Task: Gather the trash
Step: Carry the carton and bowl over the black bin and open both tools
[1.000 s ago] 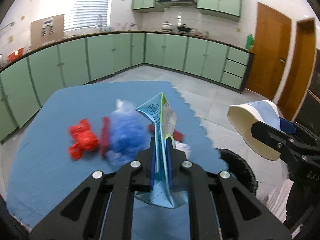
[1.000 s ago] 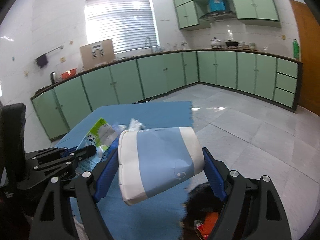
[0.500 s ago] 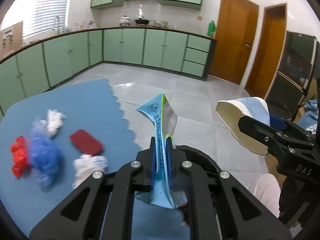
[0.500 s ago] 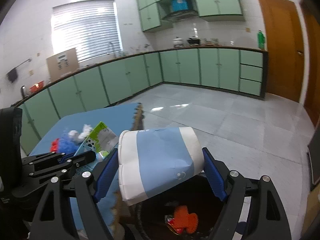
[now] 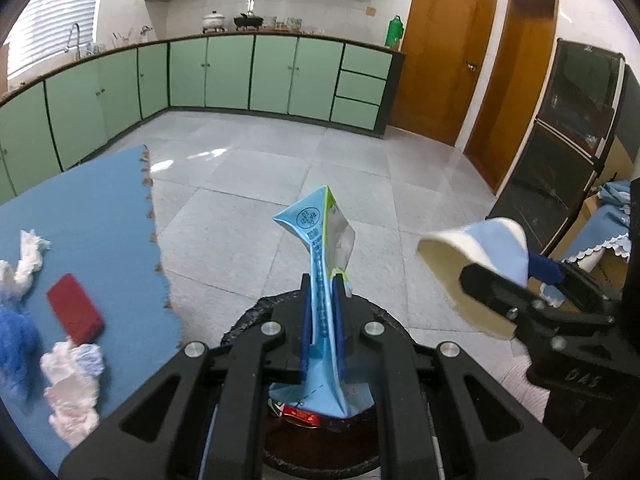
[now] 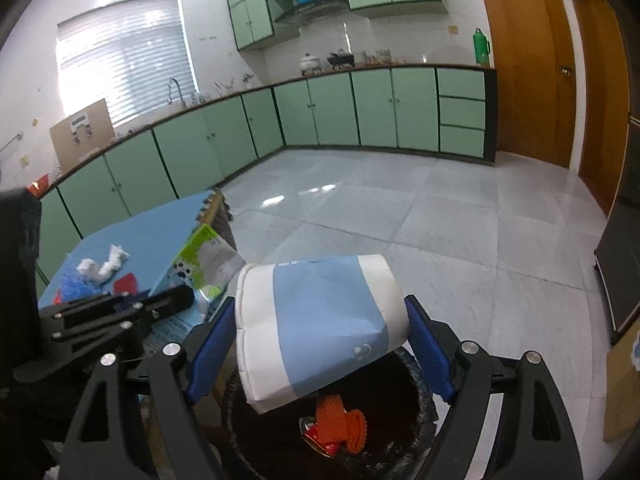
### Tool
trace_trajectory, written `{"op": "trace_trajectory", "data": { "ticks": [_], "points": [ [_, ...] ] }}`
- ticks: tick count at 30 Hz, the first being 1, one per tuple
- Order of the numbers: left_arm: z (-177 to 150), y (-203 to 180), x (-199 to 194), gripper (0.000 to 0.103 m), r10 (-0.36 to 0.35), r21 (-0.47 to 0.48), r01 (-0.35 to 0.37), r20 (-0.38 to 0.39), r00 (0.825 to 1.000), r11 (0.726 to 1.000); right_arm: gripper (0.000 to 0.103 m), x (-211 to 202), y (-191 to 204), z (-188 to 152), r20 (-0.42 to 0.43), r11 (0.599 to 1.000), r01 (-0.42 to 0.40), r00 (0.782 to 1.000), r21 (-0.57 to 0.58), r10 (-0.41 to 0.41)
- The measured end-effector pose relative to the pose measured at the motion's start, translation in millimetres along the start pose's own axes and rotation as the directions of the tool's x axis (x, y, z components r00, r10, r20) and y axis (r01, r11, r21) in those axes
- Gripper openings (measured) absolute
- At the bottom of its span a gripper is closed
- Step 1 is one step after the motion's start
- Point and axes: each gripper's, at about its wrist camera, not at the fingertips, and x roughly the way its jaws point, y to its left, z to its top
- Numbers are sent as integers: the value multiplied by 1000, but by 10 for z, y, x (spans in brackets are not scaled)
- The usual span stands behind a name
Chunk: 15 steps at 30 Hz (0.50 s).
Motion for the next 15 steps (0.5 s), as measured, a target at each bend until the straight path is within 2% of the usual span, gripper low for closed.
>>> {"op": "trace_trajectory", "data": {
  "ticks": [2, 3, 4, 9, 14, 15],
  "points": [
    [10, 13, 86, 21, -14, -9, 14, -23, 1000, 1000, 89, 105, -56, -47, -27, 1000, 22, 999, 4, -21],
    [15, 37, 117, 35, -26, -22, 25, -27, 999, 999, 91, 137, -89, -72, -33, 1000, 29, 999, 10, -28],
    [62, 52, 141, 44, -29, -28, 29, -26, 999, 999, 91, 167, -119, -88, -41, 999, 31, 999, 17, -30],
    [123, 187, 153, 46, -28, -61, 27, -16, 999, 998, 94, 240, -189, -117, -61, 998, 57, 997, 40, -55],
    [207, 291, -44, 60, 28, -73, -26, 36, 999, 997, 97, 209, -122, -20, -46, 996, 81, 996, 30, -80],
    [210, 310, -99, 66, 40, -77, -37, 46, 998, 996, 97, 198, -94, -2, -45, 996, 80, 996, 30, -78]
  ]
}}
